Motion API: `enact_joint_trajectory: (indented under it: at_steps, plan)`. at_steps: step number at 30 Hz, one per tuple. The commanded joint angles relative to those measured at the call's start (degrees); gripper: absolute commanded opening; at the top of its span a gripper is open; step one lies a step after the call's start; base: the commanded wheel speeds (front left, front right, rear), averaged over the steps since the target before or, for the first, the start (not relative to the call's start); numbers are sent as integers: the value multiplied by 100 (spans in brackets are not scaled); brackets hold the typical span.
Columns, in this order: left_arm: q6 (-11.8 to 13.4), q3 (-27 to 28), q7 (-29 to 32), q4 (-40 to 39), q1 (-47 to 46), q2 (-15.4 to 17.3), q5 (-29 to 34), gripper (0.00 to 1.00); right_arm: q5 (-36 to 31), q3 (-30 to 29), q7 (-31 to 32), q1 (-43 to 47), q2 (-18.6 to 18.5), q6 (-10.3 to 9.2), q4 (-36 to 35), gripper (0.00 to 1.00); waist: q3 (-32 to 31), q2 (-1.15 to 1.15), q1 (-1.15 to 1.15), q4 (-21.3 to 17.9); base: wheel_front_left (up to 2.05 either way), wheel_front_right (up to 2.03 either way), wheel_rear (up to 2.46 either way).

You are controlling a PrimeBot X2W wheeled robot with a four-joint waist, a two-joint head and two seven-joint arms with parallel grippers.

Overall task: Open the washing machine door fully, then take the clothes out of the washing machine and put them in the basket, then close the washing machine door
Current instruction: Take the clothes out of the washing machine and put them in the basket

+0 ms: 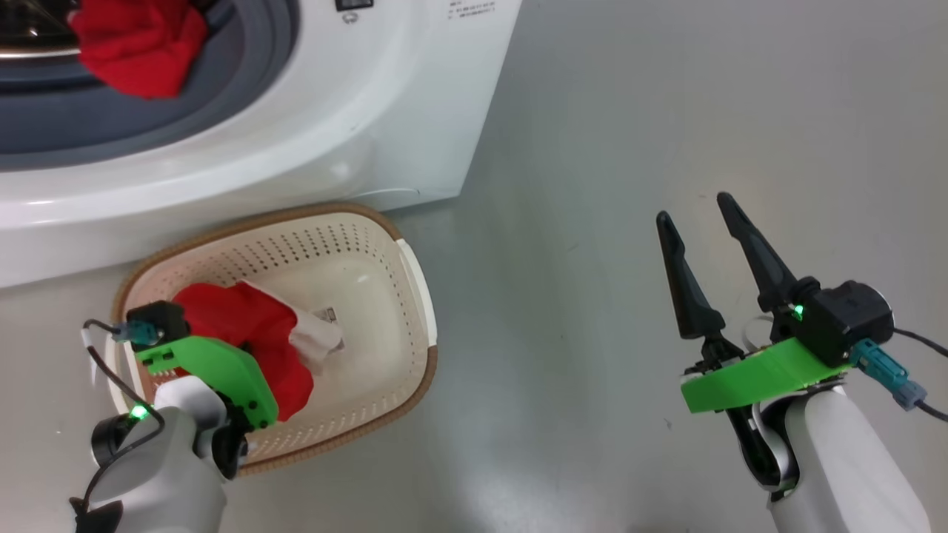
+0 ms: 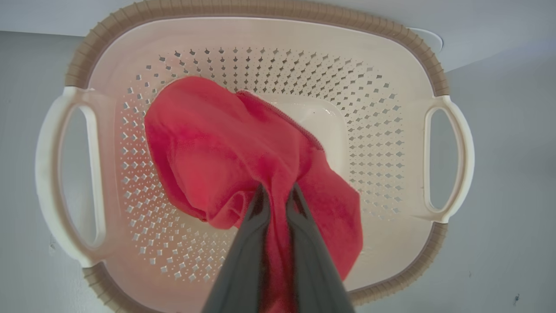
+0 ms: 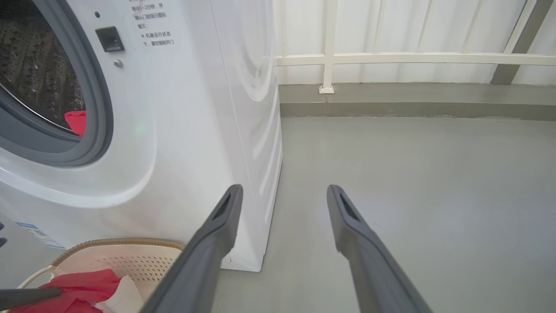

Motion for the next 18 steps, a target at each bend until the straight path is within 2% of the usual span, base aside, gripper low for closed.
enact_joint_trajectory:
  at_steps: [1,2,4,6,7,9,10,17,18]
  plan:
    - [61,89,18,-34,-29,253,-33,1,118,138,-36,-75,3,35,-136,100,122,0,0,-65,0,0,0]
    - [75,83,49,-28,-29,266,-34,0,123,147,-36,-91,3,35,-134,100,139,0,0,-71,0,0,0]
    - [89,97,191,-13,-17,294,-82,15,135,167,-36,-128,3,35,-130,100,181,0,0,-87,0,0,0]
    - [110,87,194,-8,-26,309,-85,23,139,174,-36,-145,3,35,-126,100,202,0,0,-91,0,0,0]
    - [130,76,185,-6,-31,313,-79,29,141,176,-36,-149,3,35,-122,100,208,0,0,-92,0,0,0]
    - [161,57,160,-3,-40,314,-71,50,145,175,-36,-152,3,35,-110,100,211,0,0,-86,0,0,0]
    - [183,52,117,-2,-51,313,-69,100,147,171,-36,-153,3,35,-101,100,205,0,0,-81,0,0,0]
    - [128,25,-162,2,-53,219,-95,100,130,116,-36,-138,3,35,-22,100,43,0,0,5,0,0,0]
    - [71,28,-391,-21,-28,170,-114,100,127,83,-36,-129,3,35,9,100,-54,0,0,52,0,0,0]
